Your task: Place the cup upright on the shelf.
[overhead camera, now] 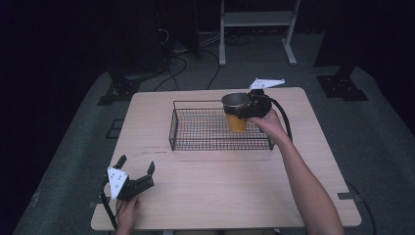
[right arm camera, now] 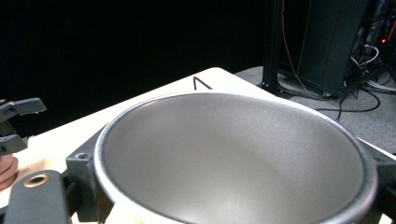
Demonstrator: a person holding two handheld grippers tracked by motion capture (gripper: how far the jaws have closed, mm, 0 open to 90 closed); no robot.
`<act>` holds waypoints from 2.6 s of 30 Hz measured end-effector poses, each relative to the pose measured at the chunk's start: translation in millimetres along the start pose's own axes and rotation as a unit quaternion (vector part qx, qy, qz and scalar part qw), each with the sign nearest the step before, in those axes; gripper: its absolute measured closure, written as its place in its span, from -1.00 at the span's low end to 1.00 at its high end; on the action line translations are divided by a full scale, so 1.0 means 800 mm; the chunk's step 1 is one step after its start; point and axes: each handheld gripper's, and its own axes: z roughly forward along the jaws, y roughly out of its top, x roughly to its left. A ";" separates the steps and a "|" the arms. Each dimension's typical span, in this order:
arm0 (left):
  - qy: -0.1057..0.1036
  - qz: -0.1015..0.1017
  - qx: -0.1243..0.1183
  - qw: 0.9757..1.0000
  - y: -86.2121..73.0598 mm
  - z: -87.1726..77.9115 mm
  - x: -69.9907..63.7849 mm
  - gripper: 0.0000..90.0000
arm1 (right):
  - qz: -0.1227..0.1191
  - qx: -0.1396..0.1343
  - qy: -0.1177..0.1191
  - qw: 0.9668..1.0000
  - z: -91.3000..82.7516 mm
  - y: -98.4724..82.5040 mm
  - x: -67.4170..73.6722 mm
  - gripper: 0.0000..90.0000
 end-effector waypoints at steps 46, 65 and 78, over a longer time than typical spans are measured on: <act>-0.002 0.001 0.001 1.000 0.000 0.000 0.001 -1.00 | -0.034 0.091 0.005 0.995 0.075 -0.058 -0.036 -0.81; -0.002 0.002 0.001 1.000 0.000 0.000 0.000 -1.00 | -0.060 0.094 0.002 0.994 0.068 -0.054 -0.027 -0.96; -0.002 0.002 0.001 1.000 0.000 0.000 0.000 -1.00 | -0.059 0.082 0.001 0.995 0.066 -0.052 -0.025 -1.00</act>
